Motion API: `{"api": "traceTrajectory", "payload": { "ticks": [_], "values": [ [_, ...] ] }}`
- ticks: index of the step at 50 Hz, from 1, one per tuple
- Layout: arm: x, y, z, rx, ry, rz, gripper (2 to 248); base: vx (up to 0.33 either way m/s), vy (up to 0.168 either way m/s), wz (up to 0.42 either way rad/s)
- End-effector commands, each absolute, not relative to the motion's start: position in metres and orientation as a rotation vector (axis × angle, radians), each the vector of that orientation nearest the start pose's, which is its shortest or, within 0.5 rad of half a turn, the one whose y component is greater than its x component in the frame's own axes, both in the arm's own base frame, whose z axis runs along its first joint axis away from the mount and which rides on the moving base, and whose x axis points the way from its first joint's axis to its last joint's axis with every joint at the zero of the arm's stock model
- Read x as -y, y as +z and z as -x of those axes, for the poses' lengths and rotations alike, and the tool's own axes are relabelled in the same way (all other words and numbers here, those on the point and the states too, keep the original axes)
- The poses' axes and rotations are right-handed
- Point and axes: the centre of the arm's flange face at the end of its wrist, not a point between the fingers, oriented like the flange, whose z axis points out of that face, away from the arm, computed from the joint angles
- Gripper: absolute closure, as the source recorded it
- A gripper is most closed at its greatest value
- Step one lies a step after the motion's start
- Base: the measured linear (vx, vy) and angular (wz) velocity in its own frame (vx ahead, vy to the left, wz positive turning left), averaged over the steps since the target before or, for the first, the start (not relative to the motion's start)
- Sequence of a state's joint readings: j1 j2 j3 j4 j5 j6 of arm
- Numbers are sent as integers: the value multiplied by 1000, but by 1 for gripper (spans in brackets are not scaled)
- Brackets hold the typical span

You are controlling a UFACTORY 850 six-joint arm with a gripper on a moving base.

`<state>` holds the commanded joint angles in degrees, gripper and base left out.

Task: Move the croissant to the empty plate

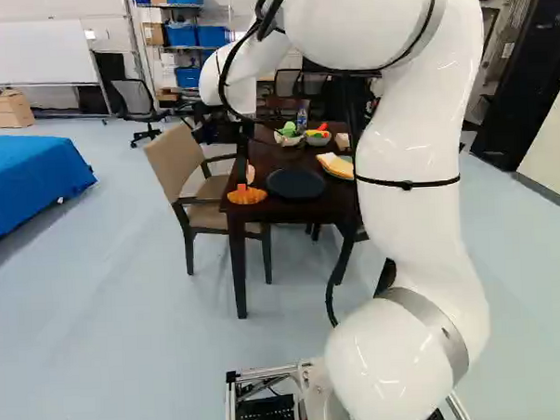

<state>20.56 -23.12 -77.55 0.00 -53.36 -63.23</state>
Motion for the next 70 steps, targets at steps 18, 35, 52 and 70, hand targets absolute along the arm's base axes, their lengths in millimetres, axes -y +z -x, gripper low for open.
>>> {"api": "traceTrajectory", "payload": {
  "ticks": [18,35,52,70],
  "values": [
    [-211,507,-573,2098,-46,2353,3,0,0,0],
    [-206,485,-583,2075,1,2358,3,0,0,0],
    [-205,471,-581,2075,-3,2360,3,0,0,0],
    [-189,464,-571,2058,-35,2386,3,0,0,0]
  ]
}}
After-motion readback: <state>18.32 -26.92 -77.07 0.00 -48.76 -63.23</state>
